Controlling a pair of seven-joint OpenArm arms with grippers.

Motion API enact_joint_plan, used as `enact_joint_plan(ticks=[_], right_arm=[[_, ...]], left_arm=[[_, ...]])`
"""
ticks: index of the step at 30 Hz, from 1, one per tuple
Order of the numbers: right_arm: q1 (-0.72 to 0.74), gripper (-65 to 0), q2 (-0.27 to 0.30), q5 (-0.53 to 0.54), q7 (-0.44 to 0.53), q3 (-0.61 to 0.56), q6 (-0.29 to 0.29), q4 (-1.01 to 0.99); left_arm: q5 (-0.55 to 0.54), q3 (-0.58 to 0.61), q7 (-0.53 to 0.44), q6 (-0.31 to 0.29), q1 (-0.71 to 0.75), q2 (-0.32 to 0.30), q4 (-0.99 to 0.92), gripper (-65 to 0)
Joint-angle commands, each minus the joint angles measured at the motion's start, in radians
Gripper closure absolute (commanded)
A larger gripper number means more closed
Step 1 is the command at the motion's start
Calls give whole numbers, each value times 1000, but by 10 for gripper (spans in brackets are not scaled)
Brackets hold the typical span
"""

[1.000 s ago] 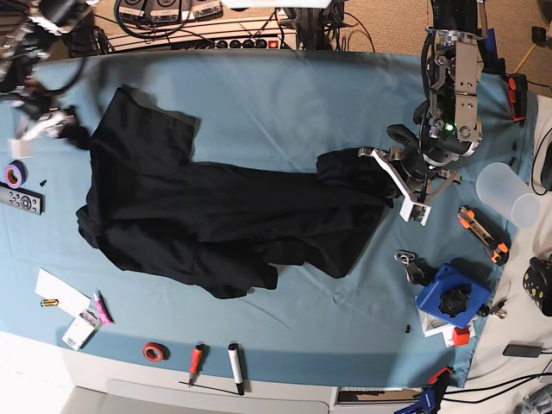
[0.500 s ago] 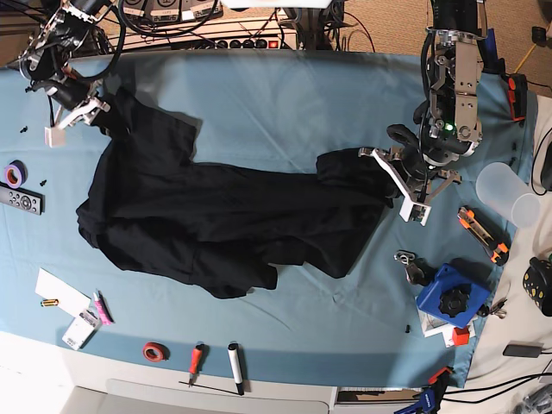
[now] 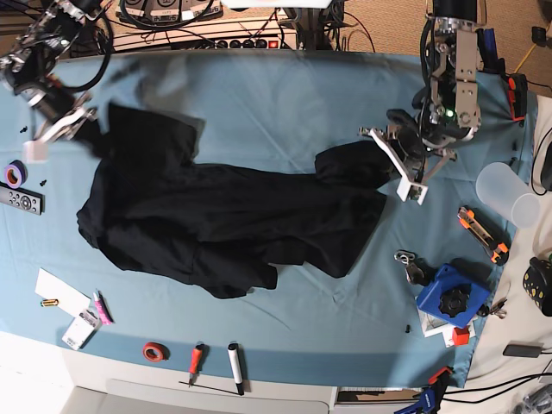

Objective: Layout the t-shirt on the table in an organized manner, then fold the t-shirt properly
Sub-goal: 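Lift the shirt high with both grippers, shaking it out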

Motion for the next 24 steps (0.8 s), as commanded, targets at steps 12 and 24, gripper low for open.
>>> enact_joint_plan(ticks=[12, 24], right_arm=[[122, 0, 17, 55, 20, 121, 1, 251], [186, 0, 87, -185, 186, 50, 1, 178]], left_arm=[[-3, -115, 8, -1, 190, -5, 352, 0], [8, -154, -176, -2, 198, -10, 404, 0]])
